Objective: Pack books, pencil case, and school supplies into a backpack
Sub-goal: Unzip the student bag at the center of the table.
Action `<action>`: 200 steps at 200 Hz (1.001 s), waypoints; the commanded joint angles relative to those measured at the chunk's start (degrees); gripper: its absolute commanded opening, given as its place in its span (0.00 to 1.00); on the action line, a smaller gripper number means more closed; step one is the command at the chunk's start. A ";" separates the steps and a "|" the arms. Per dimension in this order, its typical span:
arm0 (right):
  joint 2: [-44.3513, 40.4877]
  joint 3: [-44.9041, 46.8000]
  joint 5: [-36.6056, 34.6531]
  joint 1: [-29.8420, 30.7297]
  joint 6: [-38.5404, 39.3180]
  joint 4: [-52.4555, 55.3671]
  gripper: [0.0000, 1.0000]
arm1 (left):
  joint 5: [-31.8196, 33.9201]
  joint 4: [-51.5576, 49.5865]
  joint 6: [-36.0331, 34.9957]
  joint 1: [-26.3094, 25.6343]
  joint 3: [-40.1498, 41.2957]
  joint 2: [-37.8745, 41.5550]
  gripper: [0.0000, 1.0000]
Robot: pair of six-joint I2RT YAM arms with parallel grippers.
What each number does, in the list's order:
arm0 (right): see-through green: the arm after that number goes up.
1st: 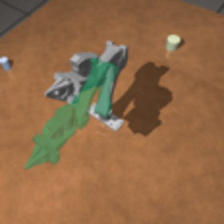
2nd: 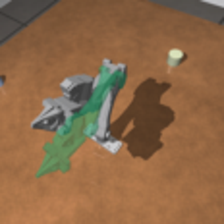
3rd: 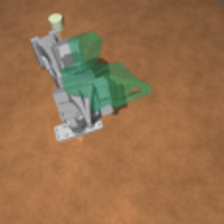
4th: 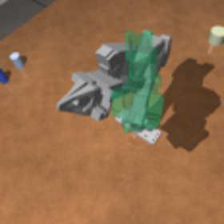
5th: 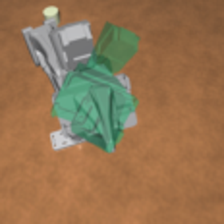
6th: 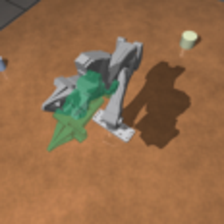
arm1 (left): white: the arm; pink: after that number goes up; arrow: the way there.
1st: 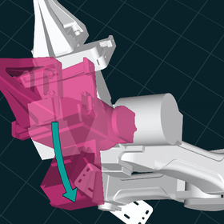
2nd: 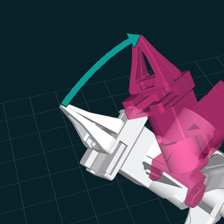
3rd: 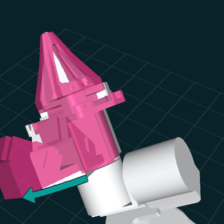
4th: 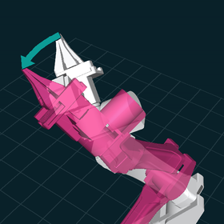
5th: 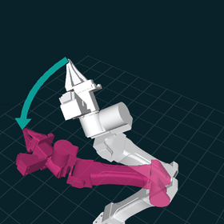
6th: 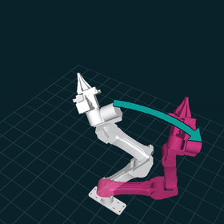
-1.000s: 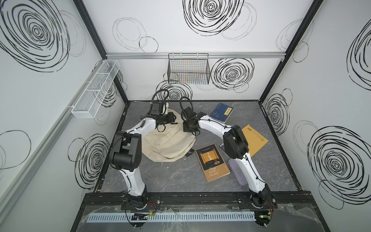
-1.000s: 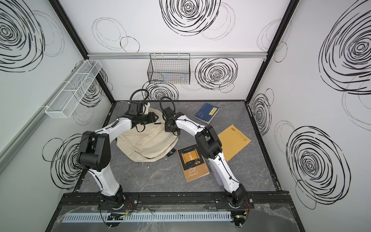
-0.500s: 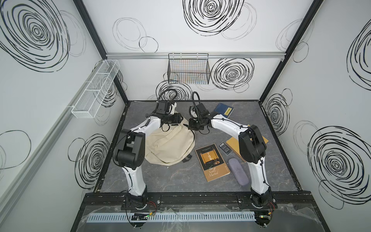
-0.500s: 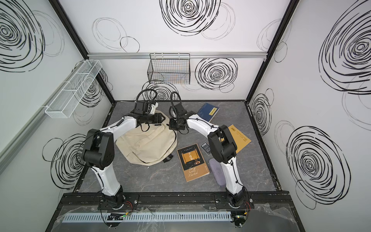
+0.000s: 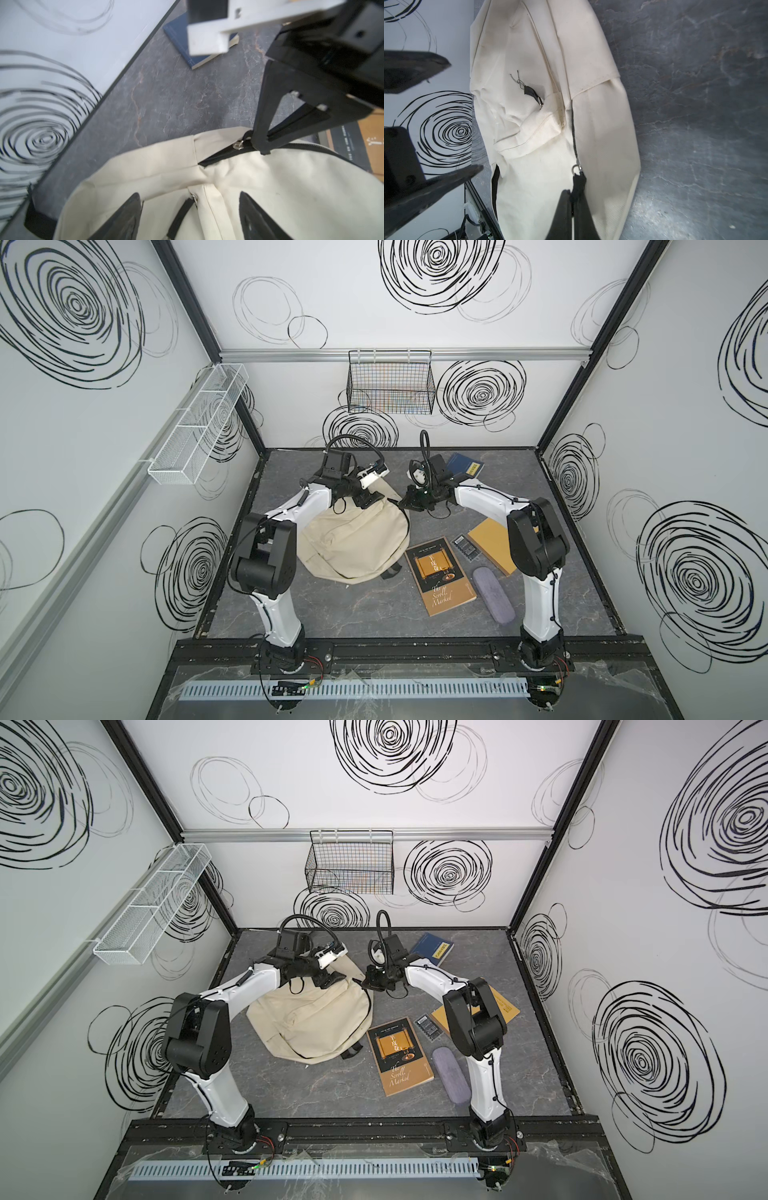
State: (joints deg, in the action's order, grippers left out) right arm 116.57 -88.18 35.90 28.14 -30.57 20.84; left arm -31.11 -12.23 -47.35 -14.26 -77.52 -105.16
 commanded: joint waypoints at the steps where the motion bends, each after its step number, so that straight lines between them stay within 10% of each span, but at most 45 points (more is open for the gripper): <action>1: -3.59 0.90 2.28 -0.88 2.82 -0.84 0.00 | -3.80 -4.71 -17.15 -2.80 -4.78 -3.15 0.76; 142: -7.53 4.90 9.17 -2.53 7.61 -0.02 0.00 | -4.01 -14.82 -30.17 -7.01 -14.48 -14.42 0.64; 200: -9.08 5.04 10.85 -3.11 8.29 0.49 0.00 | -2.70 -15.64 -30.63 -7.61 -16.97 -16.65 0.40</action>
State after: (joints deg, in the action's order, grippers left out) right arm 110.65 -83.07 44.25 25.39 -23.92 21.45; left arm -34.39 -27.11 -76.42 -21.76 -92.97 -120.31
